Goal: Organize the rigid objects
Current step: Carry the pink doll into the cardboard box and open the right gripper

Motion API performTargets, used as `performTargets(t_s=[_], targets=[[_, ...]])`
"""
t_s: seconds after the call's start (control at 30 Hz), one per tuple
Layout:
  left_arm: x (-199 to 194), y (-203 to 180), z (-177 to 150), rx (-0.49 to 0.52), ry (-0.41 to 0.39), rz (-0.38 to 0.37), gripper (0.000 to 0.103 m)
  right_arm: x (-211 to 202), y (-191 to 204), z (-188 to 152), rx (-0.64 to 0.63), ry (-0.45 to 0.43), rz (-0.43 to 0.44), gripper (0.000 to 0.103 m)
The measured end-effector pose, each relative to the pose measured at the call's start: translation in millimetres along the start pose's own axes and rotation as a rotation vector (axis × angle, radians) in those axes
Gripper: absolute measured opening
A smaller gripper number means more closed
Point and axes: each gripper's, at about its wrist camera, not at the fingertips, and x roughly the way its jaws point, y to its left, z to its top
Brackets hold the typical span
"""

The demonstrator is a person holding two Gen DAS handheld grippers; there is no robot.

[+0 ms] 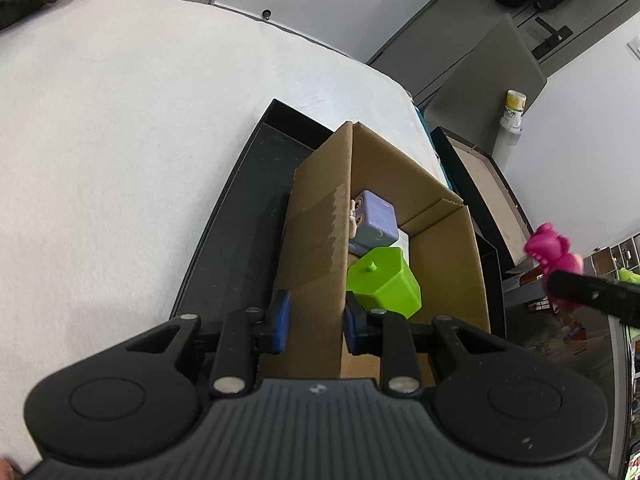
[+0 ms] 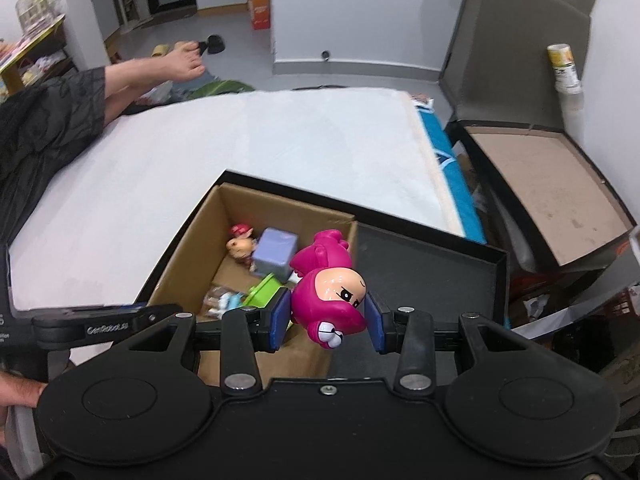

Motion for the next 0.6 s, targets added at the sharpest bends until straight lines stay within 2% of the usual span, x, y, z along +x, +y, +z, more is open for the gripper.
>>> performTargets(t_s=[0.6], targets=[[-3, -1, 0, -0.001, 0.000, -0.004, 0.026, 34, 48, -4, -0.092, 0.139, 0.129, 0.040]])
